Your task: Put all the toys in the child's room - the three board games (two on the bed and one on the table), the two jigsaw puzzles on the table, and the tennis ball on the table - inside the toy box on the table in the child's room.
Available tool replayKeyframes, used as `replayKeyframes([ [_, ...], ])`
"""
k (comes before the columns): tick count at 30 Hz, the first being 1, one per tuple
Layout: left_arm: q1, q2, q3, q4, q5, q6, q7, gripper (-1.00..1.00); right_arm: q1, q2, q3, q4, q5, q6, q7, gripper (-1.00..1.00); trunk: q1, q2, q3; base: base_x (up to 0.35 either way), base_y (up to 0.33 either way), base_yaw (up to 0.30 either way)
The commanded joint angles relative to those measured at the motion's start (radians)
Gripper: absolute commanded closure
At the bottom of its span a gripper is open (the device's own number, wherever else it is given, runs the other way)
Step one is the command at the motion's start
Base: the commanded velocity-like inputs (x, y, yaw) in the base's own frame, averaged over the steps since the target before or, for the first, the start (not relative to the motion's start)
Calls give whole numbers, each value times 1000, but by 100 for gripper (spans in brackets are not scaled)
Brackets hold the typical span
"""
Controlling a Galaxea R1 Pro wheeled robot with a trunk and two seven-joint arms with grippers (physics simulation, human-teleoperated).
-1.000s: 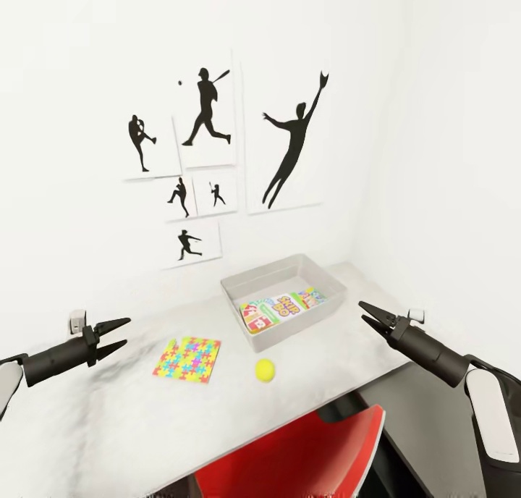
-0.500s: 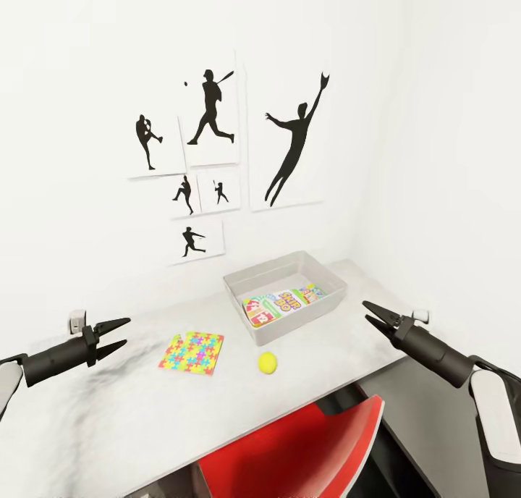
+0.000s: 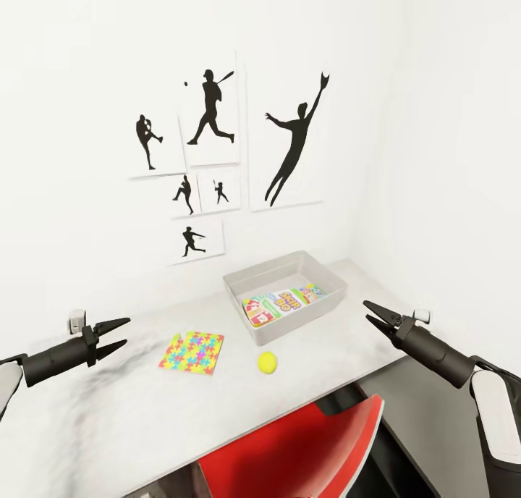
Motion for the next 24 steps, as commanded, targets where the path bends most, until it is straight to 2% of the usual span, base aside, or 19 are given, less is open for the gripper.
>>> replayKeyframes([
  [1, -1, 0, 2, 0, -4, 3, -6, -100, -1, 0, -1, 0, 4, 5, 6, -100, 1, -2, -2, -73, 7, 0],
  [10, -1, 0, 3, 4, -5, 3, -6, -100, -1, -1, -1, 0, 4, 5, 6, -100, 1, -2, -2, -101, 105, 52],
  [20, -1, 0, 3, 7, -8, 3, -6, -100, -1, -1, -1, -3, 4, 5, 6, -100, 1, -2, -2, -11, 180, 265],
  [24, -1, 0, 4, 6, -8, 2, -5, -100, -1, -1, -1, -4, 4, 5, 6, -100, 1, -2, -2, 30, 58, 291],
])
